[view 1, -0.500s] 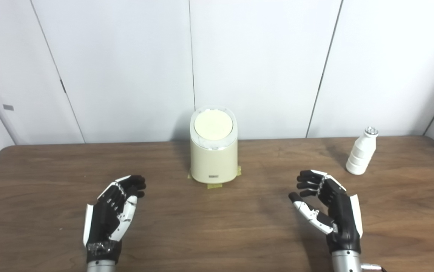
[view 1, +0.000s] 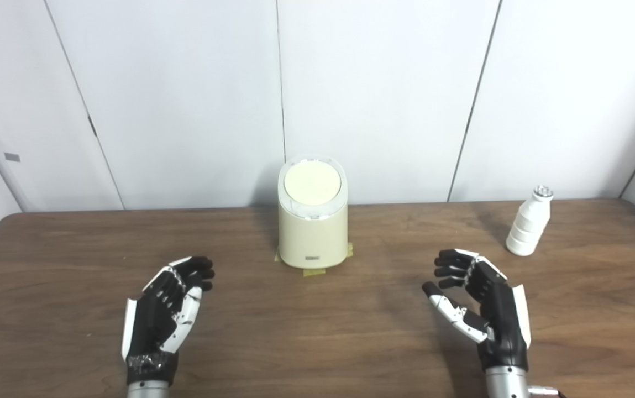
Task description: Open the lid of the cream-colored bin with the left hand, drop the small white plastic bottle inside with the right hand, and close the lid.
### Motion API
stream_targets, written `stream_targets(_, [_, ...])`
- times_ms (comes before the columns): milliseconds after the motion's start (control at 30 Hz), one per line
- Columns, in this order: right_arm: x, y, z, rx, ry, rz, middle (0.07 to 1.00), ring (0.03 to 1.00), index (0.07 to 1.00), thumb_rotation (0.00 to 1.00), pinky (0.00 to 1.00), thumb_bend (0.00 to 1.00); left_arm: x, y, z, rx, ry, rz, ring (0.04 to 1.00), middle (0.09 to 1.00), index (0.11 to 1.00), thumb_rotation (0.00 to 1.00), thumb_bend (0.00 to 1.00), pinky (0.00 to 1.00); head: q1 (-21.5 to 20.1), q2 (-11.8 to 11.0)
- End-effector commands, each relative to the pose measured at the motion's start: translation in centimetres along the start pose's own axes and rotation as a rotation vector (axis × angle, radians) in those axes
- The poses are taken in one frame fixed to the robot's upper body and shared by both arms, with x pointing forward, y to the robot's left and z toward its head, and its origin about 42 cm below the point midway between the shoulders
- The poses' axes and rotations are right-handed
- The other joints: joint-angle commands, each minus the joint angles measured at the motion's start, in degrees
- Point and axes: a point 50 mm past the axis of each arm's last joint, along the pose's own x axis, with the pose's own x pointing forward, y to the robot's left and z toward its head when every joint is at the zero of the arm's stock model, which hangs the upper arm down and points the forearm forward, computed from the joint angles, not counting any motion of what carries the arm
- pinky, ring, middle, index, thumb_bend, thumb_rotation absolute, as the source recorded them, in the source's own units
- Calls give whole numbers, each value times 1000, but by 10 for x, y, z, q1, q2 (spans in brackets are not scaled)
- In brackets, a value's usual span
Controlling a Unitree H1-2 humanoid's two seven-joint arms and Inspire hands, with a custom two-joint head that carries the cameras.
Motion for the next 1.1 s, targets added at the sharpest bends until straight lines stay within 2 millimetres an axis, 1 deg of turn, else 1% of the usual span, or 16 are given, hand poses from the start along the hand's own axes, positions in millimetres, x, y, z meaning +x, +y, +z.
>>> stream_targets(0, [1,0,-3,-16,-16,13,613,583,604,92,491,326,-16,-3,-15,-32,43,15,684,694,672,341,266,646,-2,-1])
stream_targets(100, [1,2,-4,-10,-11,10,612,584,603,83,494,325,-14,-2,-16,-30,46,15,691,699,676,339,276,650,-9,-4])
stream_targets(167, [2,4,-4,2,-4,7,615,584,605,75,493,332,-11,-2,-14,-49,62,9,705,714,691,308,323,662,-14,-6])
stream_targets(233, [3,5,-5,7,-5,9,619,583,607,67,493,335,-8,-3,-10,-62,92,1,749,747,726,274,416,708,-14,-7])
stream_targets(300, [3,5,-5,-1,-8,11,622,584,609,77,495,327,-4,-5,-1,-30,145,-2,796,788,789,307,588,742,-14,-8])
stream_targets(333, [3,5,-6,0,-10,12,622,583,609,82,496,326,0,-7,7,-13,177,-9,818,809,810,323,637,760,-16,-9])
stream_targets(367, [3,5,-6,3,-10,13,623,585,610,89,498,324,5,-8,14,-4,208,-20,866,855,853,345,675,818,-15,-10])
stream_targets(400, [3,5,-7,5,-7,11,625,589,610,96,503,323,11,-10,23,11,233,-38,924,907,905,376,702,899,-14,-10])
stream_targets(433, [3,5,-7,7,-7,10,626,591,611,109,505,327,17,-11,31,24,250,-53,961,945,940,414,716,949,-13,-11])
stream_targets(500, [3,5,-8,5,-8,8,625,589,609,94,503,327,29,-14,48,59,258,-80,992,989,987,497,744,990,-12,-11])
stream_targets(567, [3,4,-8,1,-9,7,622,585,609,73,499,322,42,-17,64,80,241,-99,998,998,997,534,741,998,-12,-11])
stream_targets(667, [3,4,-8,5,-3,5,623,588,608,71,502,328,63,-20,86,108,184,-120,1000,1000,1000,578,740,1000,-12,-11])
stream_targets(800, [4,4,-9,8,-10,6,622,588,607,49,501,330,92,-25,111,103,87,-141,1000,1000,1000,573,741,1000,-9,-12])
stream_targets(900, [4,5,-9,5,-9,6,623,588,607,46,498,328,105,-28,125,112,34,-155,1000,1000,1000,570,741,1000,-8,-13])
stream_targets(967, [4,5,-9,7,-1,3,622,587,608,55,497,333,114,-31,134,112,2,-166,1000,1000,1000,573,779,1000,-7,-13])
stream_targets(1067, [4,6,-9,12,-7,5,621,585,607,53,496,335,125,-36,146,145,-39,-177,1000,1000,1000,591,809,1000,-7,-13])
